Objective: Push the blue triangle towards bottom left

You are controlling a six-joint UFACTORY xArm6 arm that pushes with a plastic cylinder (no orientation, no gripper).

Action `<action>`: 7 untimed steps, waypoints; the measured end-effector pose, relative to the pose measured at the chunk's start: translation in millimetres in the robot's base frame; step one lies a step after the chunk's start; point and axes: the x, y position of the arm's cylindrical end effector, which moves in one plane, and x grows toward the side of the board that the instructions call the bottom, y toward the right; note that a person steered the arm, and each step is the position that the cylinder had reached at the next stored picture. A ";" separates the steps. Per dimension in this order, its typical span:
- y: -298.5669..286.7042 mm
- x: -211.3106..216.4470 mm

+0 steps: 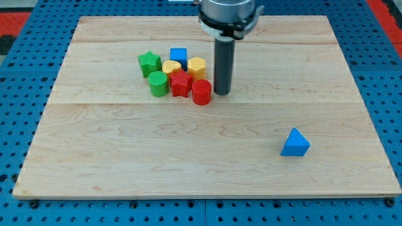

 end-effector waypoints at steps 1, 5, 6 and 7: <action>7.3 43.5; 97.4 17.7; 171.4 95.3; 133.0 112.8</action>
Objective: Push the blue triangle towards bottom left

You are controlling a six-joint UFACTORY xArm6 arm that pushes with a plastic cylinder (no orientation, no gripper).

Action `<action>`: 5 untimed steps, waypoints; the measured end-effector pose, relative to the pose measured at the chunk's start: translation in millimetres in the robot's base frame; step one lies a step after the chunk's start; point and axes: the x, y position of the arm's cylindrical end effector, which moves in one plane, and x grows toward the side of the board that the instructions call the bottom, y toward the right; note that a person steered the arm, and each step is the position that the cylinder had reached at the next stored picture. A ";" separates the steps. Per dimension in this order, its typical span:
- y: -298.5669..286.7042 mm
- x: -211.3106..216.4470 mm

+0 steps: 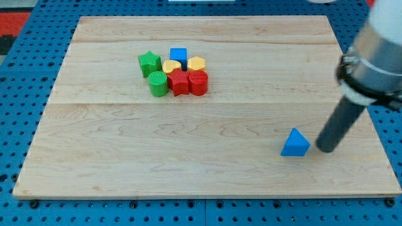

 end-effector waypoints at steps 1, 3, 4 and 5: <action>-87.0 -38.5; -33.3 -34.4; -26.1 7.2; -126.2 8.2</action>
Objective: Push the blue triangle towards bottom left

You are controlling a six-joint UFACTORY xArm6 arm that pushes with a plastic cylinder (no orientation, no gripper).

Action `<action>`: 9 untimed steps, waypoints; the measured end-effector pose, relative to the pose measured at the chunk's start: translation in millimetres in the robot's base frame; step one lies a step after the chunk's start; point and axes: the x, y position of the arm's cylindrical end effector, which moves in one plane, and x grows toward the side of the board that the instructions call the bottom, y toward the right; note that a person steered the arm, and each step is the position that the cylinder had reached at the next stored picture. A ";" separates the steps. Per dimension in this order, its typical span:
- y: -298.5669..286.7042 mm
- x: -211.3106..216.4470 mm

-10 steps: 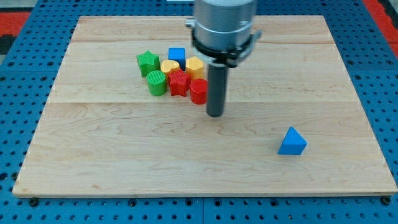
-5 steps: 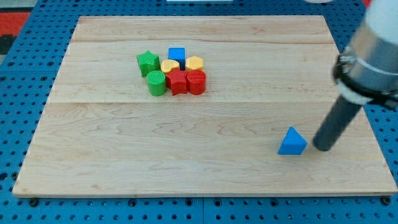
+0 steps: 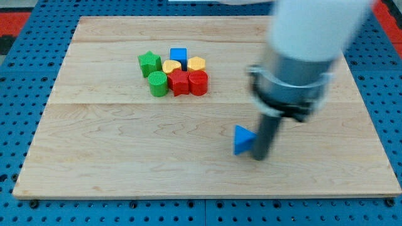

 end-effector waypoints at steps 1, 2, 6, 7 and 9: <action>-93.3 -38.4; -80.1 -14.5; -34.0 -62.4; -98.8 -43.1; -134.3 -12.1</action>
